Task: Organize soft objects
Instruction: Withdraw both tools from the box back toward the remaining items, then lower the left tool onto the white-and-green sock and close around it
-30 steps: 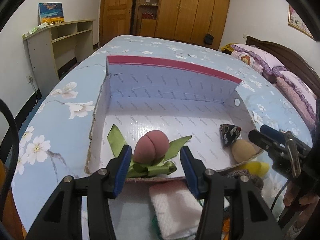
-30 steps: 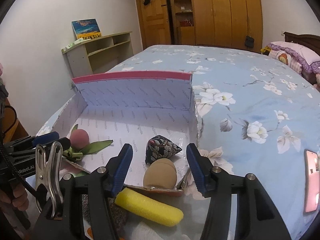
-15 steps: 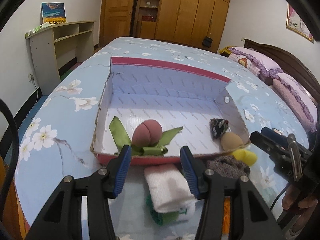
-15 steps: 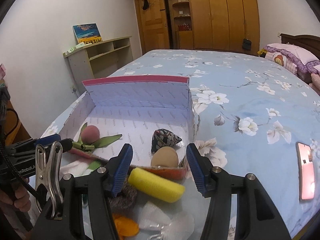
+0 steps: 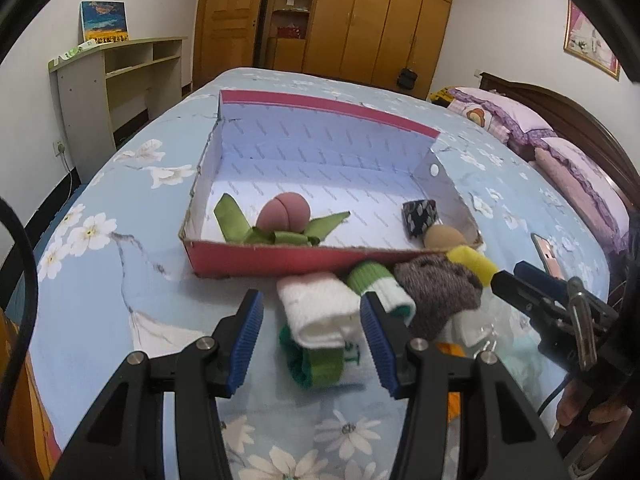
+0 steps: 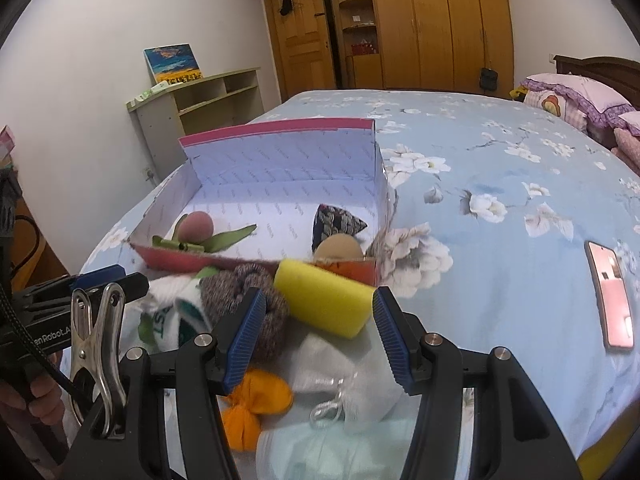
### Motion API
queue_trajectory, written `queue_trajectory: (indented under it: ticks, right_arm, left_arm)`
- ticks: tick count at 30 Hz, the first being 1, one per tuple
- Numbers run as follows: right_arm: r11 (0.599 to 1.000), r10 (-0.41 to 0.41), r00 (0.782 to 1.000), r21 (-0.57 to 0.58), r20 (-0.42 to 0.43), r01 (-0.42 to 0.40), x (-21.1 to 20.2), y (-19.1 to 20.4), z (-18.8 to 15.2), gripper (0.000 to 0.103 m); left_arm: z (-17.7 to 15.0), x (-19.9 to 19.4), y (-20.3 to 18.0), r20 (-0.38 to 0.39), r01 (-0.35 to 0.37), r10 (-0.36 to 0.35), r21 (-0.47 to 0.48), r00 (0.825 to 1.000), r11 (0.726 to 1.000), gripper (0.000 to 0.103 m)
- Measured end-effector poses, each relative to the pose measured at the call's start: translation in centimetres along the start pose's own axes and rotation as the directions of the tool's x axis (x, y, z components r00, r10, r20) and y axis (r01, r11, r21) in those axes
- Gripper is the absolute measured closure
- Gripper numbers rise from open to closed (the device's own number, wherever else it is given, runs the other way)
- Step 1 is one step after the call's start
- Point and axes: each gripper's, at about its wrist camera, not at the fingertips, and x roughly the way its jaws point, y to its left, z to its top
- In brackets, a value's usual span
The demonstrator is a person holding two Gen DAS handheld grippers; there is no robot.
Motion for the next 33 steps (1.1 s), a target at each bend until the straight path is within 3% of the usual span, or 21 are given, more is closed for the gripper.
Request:
queue_trajectory:
  ticks: [16, 33]
  right_arm:
    - [1.0, 0.021, 1.0, 0.021, 0.022, -0.021, -2.2, 0.2, -3.0, 0.046]
    - [0.998, 0.049, 0.999, 0.05, -0.013, -0.048, -1.0, -0.9, -5.0, 0.046]
  left_arm:
    - [-2.9, 0.1, -0.9, -0.057, 0.024, -0.024, 0.005, 0.998, 1.0, 0.05]
    - [-3.5, 4.1, -2.2, -0.121, -0.033, 0.035, 0.019, 0.992, 0.999, 0.05]
